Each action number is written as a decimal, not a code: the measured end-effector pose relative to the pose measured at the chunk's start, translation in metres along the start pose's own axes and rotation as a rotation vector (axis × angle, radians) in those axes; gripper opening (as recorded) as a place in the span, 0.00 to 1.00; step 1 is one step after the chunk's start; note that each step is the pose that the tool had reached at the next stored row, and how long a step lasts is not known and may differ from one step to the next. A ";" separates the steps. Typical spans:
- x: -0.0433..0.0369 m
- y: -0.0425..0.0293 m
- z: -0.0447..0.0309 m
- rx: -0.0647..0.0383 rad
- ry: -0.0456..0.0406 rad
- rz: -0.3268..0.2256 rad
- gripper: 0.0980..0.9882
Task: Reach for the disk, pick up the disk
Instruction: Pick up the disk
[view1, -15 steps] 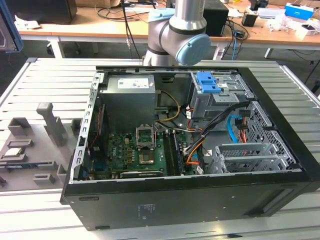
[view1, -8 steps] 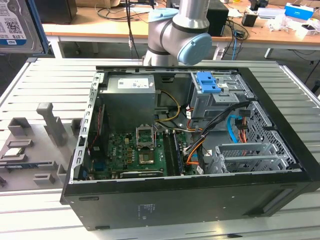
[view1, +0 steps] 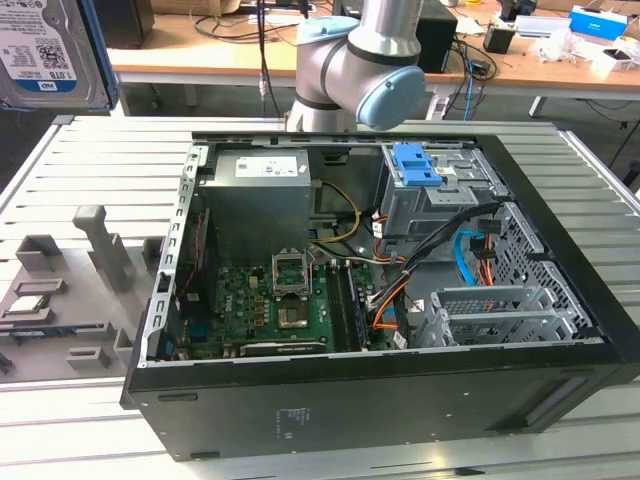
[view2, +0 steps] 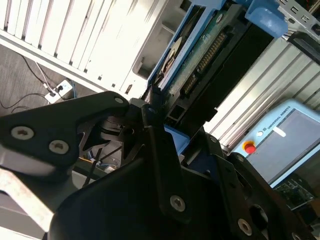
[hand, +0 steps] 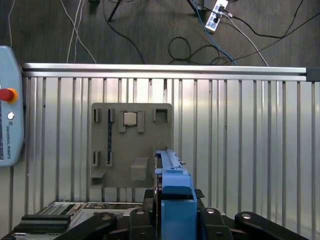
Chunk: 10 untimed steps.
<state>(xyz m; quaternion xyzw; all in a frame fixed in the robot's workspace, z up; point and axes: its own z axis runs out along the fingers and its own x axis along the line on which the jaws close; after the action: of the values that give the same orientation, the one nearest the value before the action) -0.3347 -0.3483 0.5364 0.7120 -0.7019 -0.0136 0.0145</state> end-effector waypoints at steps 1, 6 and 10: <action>-0.0001 -0.0022 0.0001 0.000 0.0000 0.000 0.30; -0.0006 -0.0163 0.0006 0.000 0.0001 0.000 0.30; -0.0015 -0.0400 0.0005 0.000 -0.0001 0.000 0.30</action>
<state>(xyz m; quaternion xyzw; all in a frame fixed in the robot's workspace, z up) -0.2948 -0.3462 0.5343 0.7120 -0.7019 -0.0136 0.0145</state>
